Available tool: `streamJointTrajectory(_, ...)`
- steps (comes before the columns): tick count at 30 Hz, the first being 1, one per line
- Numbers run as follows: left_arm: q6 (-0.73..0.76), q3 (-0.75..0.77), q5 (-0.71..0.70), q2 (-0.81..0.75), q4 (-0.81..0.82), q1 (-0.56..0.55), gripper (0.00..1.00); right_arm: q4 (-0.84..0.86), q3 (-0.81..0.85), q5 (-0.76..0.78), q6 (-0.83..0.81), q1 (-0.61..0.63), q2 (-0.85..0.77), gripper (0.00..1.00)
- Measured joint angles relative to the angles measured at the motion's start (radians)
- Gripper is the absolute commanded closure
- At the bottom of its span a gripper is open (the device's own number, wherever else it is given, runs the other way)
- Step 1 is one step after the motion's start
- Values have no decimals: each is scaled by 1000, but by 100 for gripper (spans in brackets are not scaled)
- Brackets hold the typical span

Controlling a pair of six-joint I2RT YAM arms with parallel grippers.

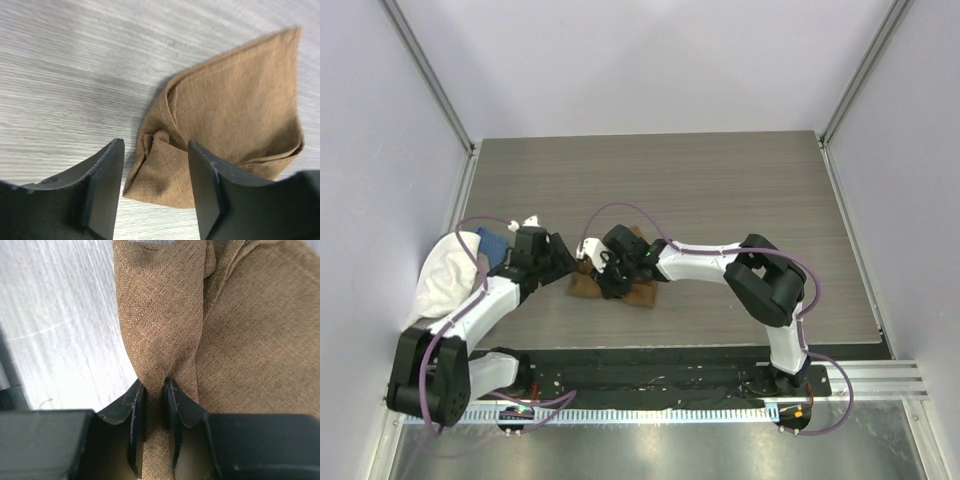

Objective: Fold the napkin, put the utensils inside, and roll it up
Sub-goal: Roll the napkin with the utensil

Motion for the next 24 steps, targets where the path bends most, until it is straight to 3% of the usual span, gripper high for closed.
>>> streamJointTrajectory(11,-1,-140,23,-206,20,0,39,-188,138,-305,188,-118,100,80)
streamJointTrajectory(18,-35,-227,90,-219,89,0,39,-198,165,-568,289,-212,189,81)
streamJointTrajectory(24,-48,-229,123,-193,179,0,39,-174,174,-706,341,-255,250,82)
